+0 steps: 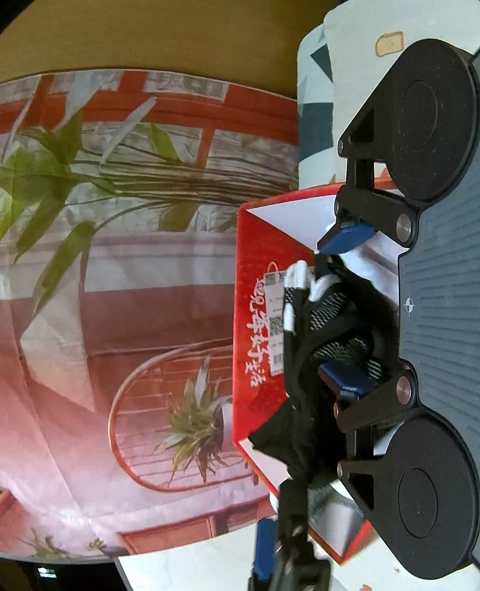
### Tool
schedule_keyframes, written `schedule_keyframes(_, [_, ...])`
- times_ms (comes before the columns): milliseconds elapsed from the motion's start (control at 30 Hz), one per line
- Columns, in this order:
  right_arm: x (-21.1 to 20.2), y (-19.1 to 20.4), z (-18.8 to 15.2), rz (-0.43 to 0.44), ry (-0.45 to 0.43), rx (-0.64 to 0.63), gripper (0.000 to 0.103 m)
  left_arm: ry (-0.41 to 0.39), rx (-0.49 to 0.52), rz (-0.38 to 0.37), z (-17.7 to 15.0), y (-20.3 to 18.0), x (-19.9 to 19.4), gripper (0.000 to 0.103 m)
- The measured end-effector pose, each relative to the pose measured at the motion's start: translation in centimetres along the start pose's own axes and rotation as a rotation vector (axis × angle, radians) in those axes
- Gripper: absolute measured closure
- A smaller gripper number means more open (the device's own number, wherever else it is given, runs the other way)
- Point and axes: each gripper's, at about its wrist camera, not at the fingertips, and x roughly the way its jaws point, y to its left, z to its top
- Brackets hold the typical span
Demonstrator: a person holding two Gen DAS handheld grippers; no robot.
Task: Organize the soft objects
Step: 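Open both tools and move them down to the green pouch, then close the left tool on the green pouch while the right tool closes beside it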
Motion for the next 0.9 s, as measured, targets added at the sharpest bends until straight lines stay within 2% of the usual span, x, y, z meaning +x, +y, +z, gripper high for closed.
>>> schedule_keyframes(133, [-2.4, 0.8, -1.1, 0.015, -0.032, -0.006, 0.019, -0.010, -0.025, -0.003, -1.7, 1.2, -3.1, 0.006])
schedule_keyframes(200, [-3.5, 1.3, -1.6, 0.027, -0.042, -0.007, 0.015, -0.007, -0.039, 0.000, -2.8, 1.8, -4.3, 0.005])
schedule_keyframes(267, [-4.5, 1.9, -2.2, 0.039, -0.054, -0.014, 0.008, 0.002, -0.056, 0.008, -4.1, 2.6, -5.4, 0.005])
schedule_keyframes(400, [-6.4, 3.3, -3.7, 0.061, -0.069, -0.054, 0.005, 0.023, -0.099, 0.033, -6.5, 4.3, -6.7, 0.005])
schedule_keyframes(467, [-6.8, 4.1, -4.5, 0.068, -0.064, -0.070, 0.001, 0.038, -0.128, 0.046, -7.8, 5.2, -7.2, 0.005])
schedule_keyframes(700, [-6.7, 6.3, -7.8, 0.102, 0.000, -0.087, 0.001, 0.108, -0.221, 0.090, -12.0, 7.9, -7.5, 0.005])
schedule_keyframes(900, [-4.9, 7.7, -10.4, 0.126, 0.070, -0.090, 0.002, 0.167, -0.286, 0.097, -14.8, 9.6, -7.0, 0.005])
